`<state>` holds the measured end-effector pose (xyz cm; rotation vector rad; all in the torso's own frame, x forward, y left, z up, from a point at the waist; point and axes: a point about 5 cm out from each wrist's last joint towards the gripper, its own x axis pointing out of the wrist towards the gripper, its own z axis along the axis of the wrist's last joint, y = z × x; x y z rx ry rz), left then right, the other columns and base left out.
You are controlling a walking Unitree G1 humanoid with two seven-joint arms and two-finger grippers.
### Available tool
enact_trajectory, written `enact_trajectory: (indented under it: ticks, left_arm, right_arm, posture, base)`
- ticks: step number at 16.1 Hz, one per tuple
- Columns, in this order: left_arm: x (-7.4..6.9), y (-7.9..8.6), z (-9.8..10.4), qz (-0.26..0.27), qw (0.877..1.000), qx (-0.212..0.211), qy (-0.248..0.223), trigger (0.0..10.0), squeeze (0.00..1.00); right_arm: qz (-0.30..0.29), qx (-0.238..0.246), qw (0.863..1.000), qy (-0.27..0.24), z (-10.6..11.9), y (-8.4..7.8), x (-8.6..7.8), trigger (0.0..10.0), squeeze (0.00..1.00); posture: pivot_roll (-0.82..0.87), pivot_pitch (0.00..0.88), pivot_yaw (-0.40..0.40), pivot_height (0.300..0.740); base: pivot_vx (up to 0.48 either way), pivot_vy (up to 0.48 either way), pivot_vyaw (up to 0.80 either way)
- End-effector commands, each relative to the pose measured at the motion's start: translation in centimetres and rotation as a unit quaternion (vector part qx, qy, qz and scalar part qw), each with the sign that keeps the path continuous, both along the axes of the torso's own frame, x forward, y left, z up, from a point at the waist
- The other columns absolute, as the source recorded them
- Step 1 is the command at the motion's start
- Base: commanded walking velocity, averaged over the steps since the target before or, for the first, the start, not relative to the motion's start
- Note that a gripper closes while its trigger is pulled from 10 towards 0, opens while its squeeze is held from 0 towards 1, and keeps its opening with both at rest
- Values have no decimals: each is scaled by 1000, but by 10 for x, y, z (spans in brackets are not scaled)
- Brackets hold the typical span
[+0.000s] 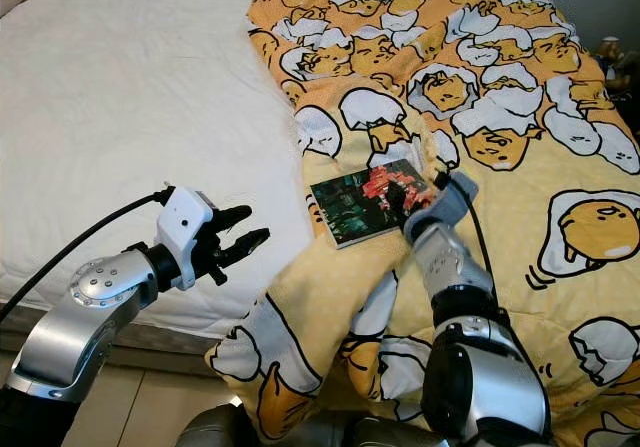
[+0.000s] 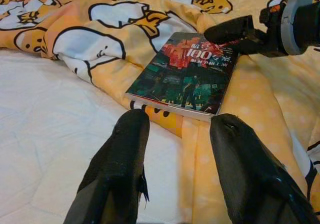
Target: Clean up the room
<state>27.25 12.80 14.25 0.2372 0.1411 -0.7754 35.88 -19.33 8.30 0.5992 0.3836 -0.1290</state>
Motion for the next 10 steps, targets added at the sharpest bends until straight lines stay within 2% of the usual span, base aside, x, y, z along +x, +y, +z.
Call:
enact_trajectory:
  ticks: [1, 6, 10]
  left_arm:
    - [-3, -2, 1, -9, 1000, 4, 3, 10000, 0]
    - [-2, -4, 2, -10, 1000, 8, 3, 10000, 0]
    - [2, 3, 0, -4, 1000, 11, 6, 10000, 0]
  right_arm:
    - [0, 12, 1000, 7, -4, 1, -4, 10000, 0]
    - [-1, 27, 1000, 6, -4, 5, -5, 10000, 0]
    - [-2, 34, 999, 8, -6, 6, -8, 10000, 0]
  posture:
    - [146, 154, 33, 740]
    - [152, 151, 29, 740]
    - [149, 152, 30, 740]
  base:
    - [0, 0, 0]
    - [0, 0, 0]
    - [0, 0, 0]
